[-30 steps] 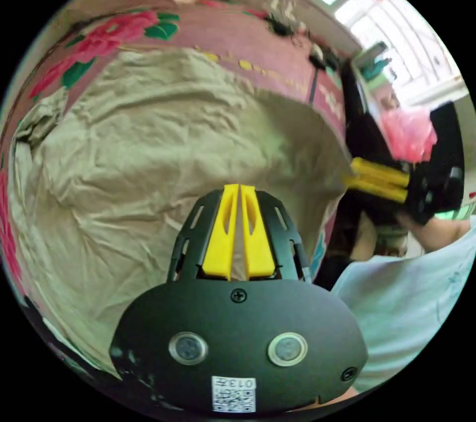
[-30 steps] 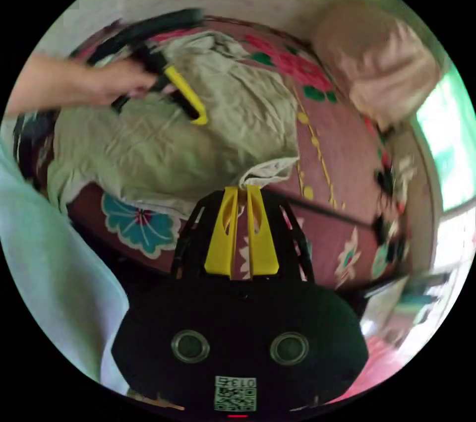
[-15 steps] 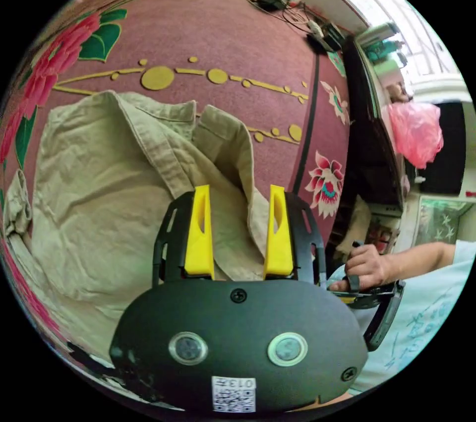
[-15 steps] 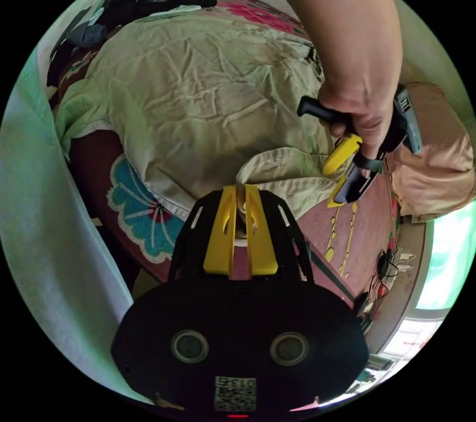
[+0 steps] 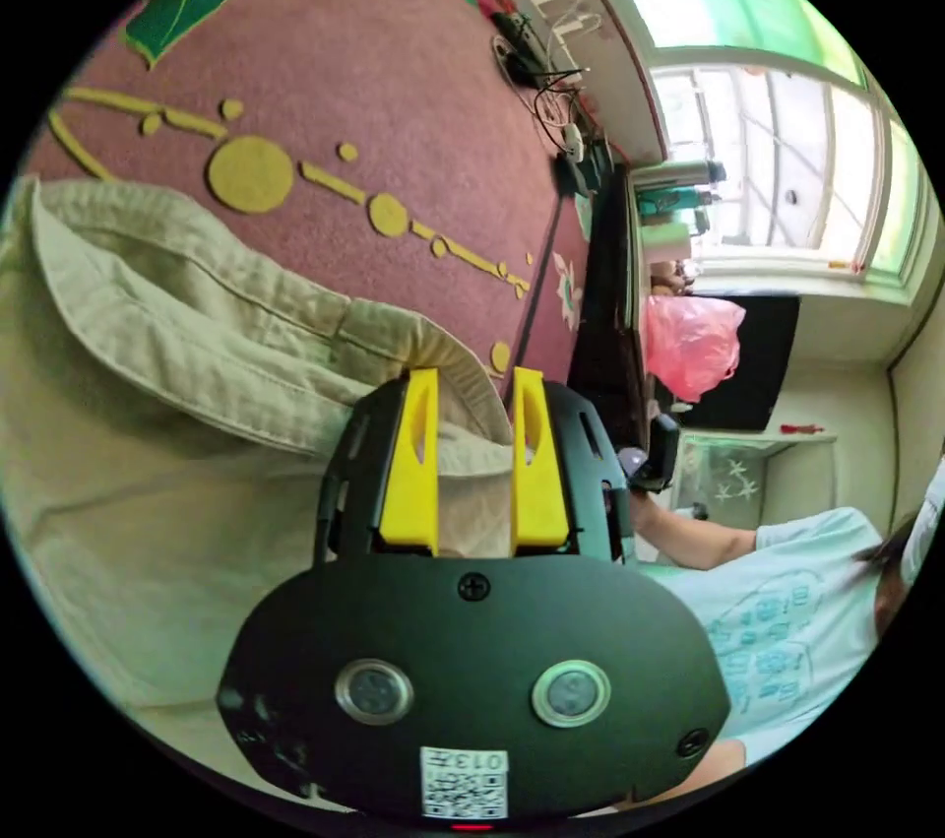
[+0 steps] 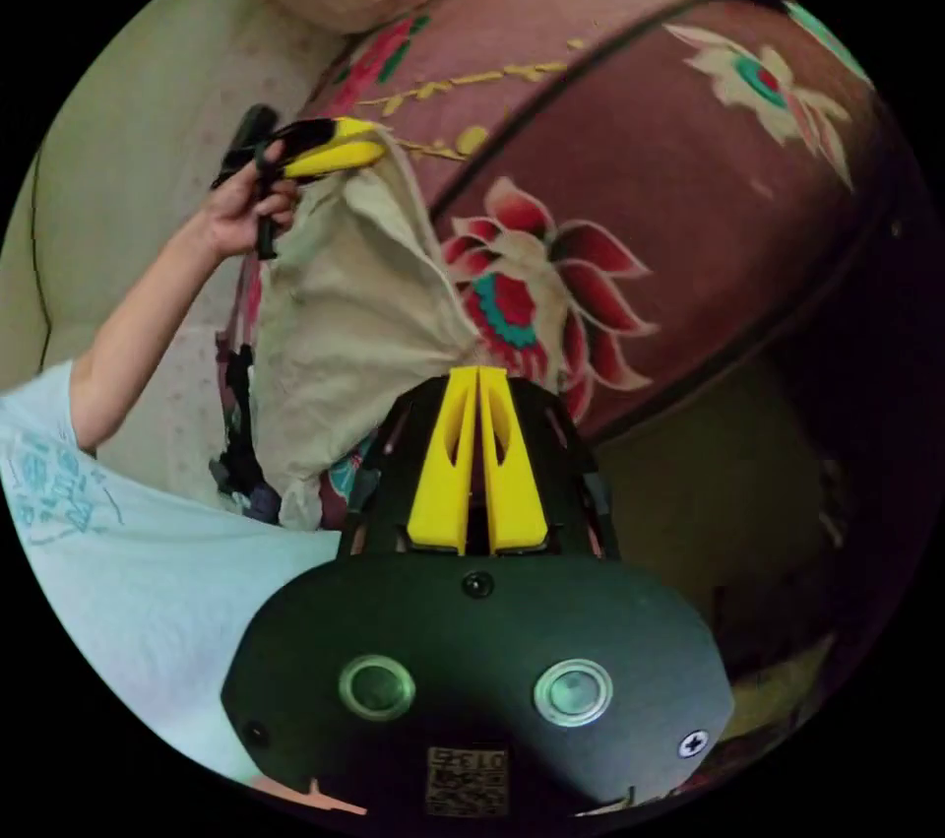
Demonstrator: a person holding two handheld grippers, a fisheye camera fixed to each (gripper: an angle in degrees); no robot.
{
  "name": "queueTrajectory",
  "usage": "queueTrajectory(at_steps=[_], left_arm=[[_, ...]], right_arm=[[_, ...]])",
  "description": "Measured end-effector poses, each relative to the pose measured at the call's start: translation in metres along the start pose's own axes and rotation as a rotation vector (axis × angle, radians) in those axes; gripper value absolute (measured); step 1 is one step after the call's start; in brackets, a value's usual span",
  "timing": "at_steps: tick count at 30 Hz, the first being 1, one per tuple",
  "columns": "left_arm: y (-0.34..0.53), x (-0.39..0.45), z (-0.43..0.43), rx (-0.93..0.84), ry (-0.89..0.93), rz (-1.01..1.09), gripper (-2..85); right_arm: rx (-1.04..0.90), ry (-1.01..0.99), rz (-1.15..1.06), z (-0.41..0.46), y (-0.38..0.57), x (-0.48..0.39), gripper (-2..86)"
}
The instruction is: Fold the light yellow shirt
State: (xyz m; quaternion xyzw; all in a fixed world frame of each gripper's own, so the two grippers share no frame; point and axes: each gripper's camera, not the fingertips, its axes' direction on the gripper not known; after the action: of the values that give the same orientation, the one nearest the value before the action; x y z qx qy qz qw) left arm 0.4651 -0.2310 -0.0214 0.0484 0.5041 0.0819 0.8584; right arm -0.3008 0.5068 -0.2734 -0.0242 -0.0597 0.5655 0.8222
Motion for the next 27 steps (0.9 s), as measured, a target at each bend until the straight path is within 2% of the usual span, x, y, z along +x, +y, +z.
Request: queueTrajectory(at_steps=[1,3,5,7,8,11,13,14,16,17,20,22,23,25,27], left_arm=[[0.001,0.003,-0.014,-0.003,-0.021,0.046,12.8],[0.012,0.005,-0.054,0.111,-0.055,0.101,13.8],[0.029,0.002,-0.101,0.228,-0.151,0.135,13.6],[0.026,0.006,-0.107,0.144,-0.231,0.183,13.3],[0.025,0.007,-0.105,0.100,-0.367,0.155,13.0],[0.038,-0.023,-0.097,0.077,-0.636,-0.041,12.8],[0.048,-0.047,-0.084,0.043,-0.660,-0.094,13.1],[0.049,-0.062,-0.073,0.006,-0.615,-0.098,13.0],[0.045,-0.075,-0.070,0.009,-0.605,-0.160,11.5],[0.037,-0.073,-0.075,0.076,-0.616,-0.116,11.5],[-0.008,-0.061,-0.078,0.136,-0.444,-0.033,11.5],[-0.041,-0.054,-0.068,0.075,-0.501,-0.002,11.5],[-0.059,-0.050,-0.066,0.087,-0.454,0.039,11.6],[-0.073,-0.040,-0.077,0.192,-0.358,0.094,11.4],[-0.078,-0.032,-0.084,0.197,-0.377,0.092,11.0]], right_arm=[[0.019,0.017,0.042,-0.008,0.006,0.016,0.4],[0.043,0.036,0.010,-0.028,0.012,0.026,0.2],[0.053,0.241,-0.162,-0.051,0.007,-0.001,0.2],[0.084,0.295,-0.354,-0.052,-0.009,-0.040,0.2],[0.102,0.256,-0.468,-0.044,-0.026,-0.065,0.2],[0.017,0.180,-0.655,0.009,-0.073,-0.117,0.2],[-0.054,0.235,-0.696,0.046,-0.092,-0.134,0.2],[-0.075,0.268,-0.724,0.064,-0.100,-0.139,0.2],[-0.096,0.342,-0.694,0.079,-0.109,-0.130,0.1],[-0.098,0.337,-0.672,0.079,-0.112,-0.117,0.1],[-0.022,0.241,-0.533,0.047,-0.118,-0.069,0.0],[0.033,0.151,-0.363,0.021,-0.121,-0.030,0.1],[0.067,0.161,-0.243,0.005,-0.120,-0.009,0.1],[0.113,0.319,-0.130,-0.021,-0.115,0.004,0.2],[0.145,0.311,-0.199,-0.040,-0.112,-0.008,0.5]])
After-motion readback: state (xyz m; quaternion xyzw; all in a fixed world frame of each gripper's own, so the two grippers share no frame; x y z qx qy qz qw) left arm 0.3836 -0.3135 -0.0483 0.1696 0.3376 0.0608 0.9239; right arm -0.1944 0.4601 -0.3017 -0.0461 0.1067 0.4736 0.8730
